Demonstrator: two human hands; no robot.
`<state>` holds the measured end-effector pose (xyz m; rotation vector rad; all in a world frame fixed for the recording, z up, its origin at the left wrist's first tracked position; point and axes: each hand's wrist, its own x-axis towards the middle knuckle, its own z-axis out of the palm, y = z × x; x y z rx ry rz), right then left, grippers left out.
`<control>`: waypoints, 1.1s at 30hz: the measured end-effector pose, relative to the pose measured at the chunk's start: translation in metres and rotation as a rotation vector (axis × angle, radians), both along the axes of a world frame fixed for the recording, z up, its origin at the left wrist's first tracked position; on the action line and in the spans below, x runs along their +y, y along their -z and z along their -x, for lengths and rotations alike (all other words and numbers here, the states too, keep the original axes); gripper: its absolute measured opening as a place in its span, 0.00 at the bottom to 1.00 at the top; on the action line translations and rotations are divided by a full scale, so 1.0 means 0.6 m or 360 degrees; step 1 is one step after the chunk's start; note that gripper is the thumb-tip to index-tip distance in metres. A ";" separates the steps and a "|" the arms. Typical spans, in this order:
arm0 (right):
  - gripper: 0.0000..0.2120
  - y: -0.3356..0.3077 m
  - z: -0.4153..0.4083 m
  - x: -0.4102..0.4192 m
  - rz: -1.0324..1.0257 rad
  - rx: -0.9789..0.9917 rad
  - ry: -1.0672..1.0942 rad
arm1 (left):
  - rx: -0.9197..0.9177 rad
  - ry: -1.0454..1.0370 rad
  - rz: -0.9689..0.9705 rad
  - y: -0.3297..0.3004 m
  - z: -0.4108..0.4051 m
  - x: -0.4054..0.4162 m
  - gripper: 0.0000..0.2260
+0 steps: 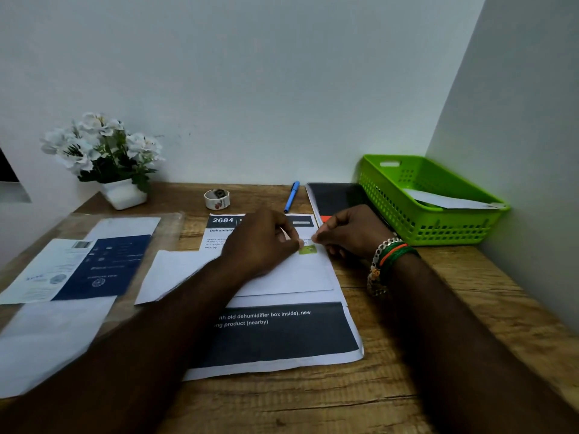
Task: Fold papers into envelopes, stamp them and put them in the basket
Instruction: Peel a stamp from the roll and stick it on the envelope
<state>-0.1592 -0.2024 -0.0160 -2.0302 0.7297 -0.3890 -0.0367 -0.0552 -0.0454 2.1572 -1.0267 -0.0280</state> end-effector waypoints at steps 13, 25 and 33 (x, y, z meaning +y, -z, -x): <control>0.04 0.002 -0.001 -0.002 -0.0027 0.0089 -0.0040 | -0.0005 0.0024 -0.0136 -0.007 0.015 0.000 0.05; 0.04 0.008 -0.009 -0.007 0.0189 0.0215 -0.0168 | -0.0091 0.0024 -0.0174 -0.006 0.014 0.003 0.07; 0.04 0.002 -0.007 -0.005 0.0191 0.0247 -0.0228 | -0.0206 0.0023 -0.0186 -0.010 0.022 0.008 0.04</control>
